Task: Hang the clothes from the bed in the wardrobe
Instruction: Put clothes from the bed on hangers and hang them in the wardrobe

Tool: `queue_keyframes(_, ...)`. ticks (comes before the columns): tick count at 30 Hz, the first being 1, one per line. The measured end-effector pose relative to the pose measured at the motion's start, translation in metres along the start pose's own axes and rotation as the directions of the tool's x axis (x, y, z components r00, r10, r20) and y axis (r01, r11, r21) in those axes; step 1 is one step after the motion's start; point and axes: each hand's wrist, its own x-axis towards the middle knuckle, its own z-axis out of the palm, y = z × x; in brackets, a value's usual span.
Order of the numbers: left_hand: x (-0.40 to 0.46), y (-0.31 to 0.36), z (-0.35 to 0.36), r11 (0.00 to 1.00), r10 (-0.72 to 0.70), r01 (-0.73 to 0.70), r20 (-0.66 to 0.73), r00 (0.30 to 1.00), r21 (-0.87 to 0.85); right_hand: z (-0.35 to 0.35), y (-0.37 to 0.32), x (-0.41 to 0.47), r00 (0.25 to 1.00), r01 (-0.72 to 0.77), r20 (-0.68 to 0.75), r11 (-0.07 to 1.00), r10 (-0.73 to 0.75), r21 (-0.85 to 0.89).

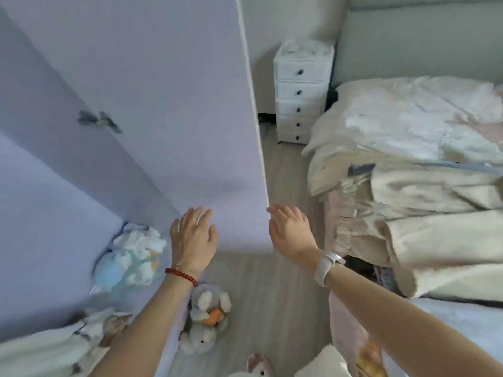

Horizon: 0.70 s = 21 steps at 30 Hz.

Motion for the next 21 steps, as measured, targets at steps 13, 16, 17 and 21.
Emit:
queue_keyframes(13, -0.143, -0.267, -0.135, 0.707, -0.66, 0.705, -0.407, 0.631, -0.053, 0.139, -0.328, 0.061, 0.678, 0.647, 0.194, 0.701, -0.709, 0.301)
queue_keyframes(16, -0.172, -0.296, -0.16, 0.565, -0.75, 0.821, -0.465, 0.47, -0.081, 0.162, -0.385, 0.064, 0.542, 0.717, 0.192, 0.569, -0.819, 0.403)
queue_keyframes(17, -0.182, -0.304, -0.168, 0.516, -0.768, 0.852, -0.488, 0.415, -0.088, 0.168, -0.405, 0.064, 0.497, 0.728, 0.212, 0.538, -0.841, 0.426)
queue_keyframes(21, -0.223, -0.328, -0.199, 0.327, -0.778, 0.935, -0.601, 0.183, -0.138, 0.193, -0.477, 0.054, 0.353, 0.71, 0.251, 0.433, -0.901, 0.556)
